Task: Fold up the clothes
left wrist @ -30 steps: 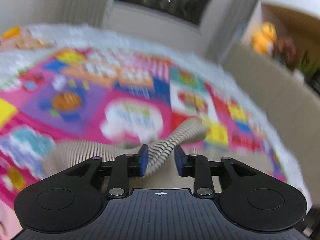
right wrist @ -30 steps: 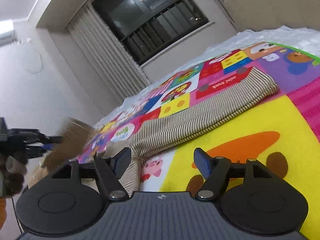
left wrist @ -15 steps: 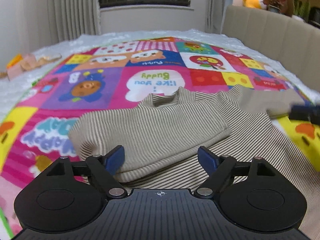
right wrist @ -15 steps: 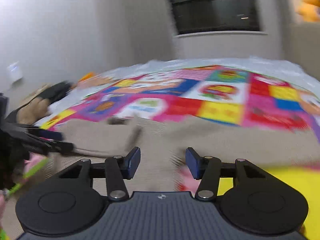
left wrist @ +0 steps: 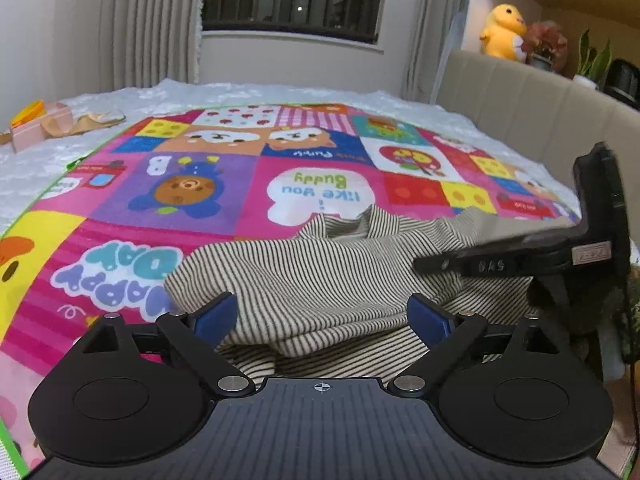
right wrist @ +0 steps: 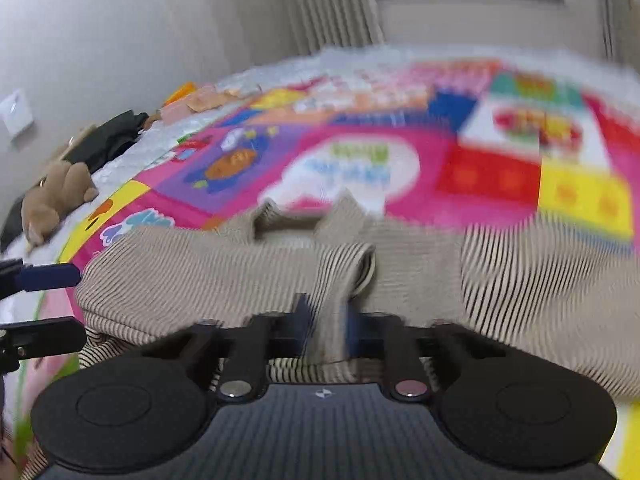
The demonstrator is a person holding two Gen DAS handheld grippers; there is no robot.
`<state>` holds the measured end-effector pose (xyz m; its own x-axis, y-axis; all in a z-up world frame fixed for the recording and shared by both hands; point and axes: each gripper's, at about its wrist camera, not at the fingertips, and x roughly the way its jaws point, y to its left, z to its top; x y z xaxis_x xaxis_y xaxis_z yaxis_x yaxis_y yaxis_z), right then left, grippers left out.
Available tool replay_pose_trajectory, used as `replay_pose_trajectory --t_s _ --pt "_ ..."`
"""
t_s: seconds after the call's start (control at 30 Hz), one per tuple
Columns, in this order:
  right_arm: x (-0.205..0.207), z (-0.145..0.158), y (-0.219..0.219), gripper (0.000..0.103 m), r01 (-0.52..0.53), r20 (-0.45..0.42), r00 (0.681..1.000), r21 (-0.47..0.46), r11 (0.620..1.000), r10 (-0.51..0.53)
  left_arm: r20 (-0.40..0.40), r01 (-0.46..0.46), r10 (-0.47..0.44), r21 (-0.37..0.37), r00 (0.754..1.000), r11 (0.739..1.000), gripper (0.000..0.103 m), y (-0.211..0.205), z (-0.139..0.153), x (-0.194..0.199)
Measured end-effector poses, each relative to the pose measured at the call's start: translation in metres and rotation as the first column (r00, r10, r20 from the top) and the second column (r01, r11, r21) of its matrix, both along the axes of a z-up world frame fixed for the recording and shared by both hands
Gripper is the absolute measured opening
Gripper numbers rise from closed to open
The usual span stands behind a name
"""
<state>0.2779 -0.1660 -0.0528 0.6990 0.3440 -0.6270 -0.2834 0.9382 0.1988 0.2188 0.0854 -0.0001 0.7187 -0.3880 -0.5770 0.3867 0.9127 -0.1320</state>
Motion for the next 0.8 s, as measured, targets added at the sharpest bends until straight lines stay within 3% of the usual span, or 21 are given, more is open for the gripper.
replay_pose_trajectory --t_s 0.2,0.37,0.47,0.53,0.57,0.63,0.7,0.8 --pt "-0.004 0.033 -0.010 0.004 0.073 0.135 0.989 -0.140 0.987 -0.054 0.017 0.088 -0.087 -0.067 0.996 0.994 0.099 -0.010 -0.005 0.000" --pt "0.005 -0.015 -0.020 0.005 0.081 0.051 0.996 -0.271 0.959 -0.069 -0.048 0.112 -0.113 -0.022 0.992 0.993 0.101 -0.029 -0.037 0.010" --pt "-0.001 -0.012 -0.030 0.006 0.097 0.068 0.994 -0.200 0.975 -0.085 -0.046 0.117 -0.116 0.042 0.992 0.992 0.102 -0.036 -0.057 0.008" --pt "-0.009 -0.002 -0.047 0.018 0.125 0.057 0.991 -0.105 0.987 -0.120 -0.013 0.127 -0.126 0.103 0.992 0.987 0.103 -0.044 -0.060 0.001" --pt "-0.016 0.002 -0.059 0.031 0.150 0.057 0.988 -0.063 0.987 -0.147 -0.004 0.124 -0.125 0.124 0.992 0.984 0.103 -0.047 -0.061 0.000" --pt "-0.032 0.008 -0.093 0.044 0.234 0.067 0.970 0.010 0.972 -0.234 0.002 0.120 -0.121 0.127 0.993 0.985 0.103 -0.047 -0.063 -0.001" --pt "-0.052 0.011 -0.137 0.044 0.351 0.056 0.933 0.084 0.932 -0.356 0.005 0.117 -0.118 0.092 0.993 0.989 0.103 -0.041 -0.064 -0.001" --pt "-0.081 0.004 -0.213 0.044 0.566 -0.002 0.819 0.166 0.808 -0.573 0.012 0.115 -0.115 0.037 0.993 0.993 0.103 -0.034 -0.064 0.000"
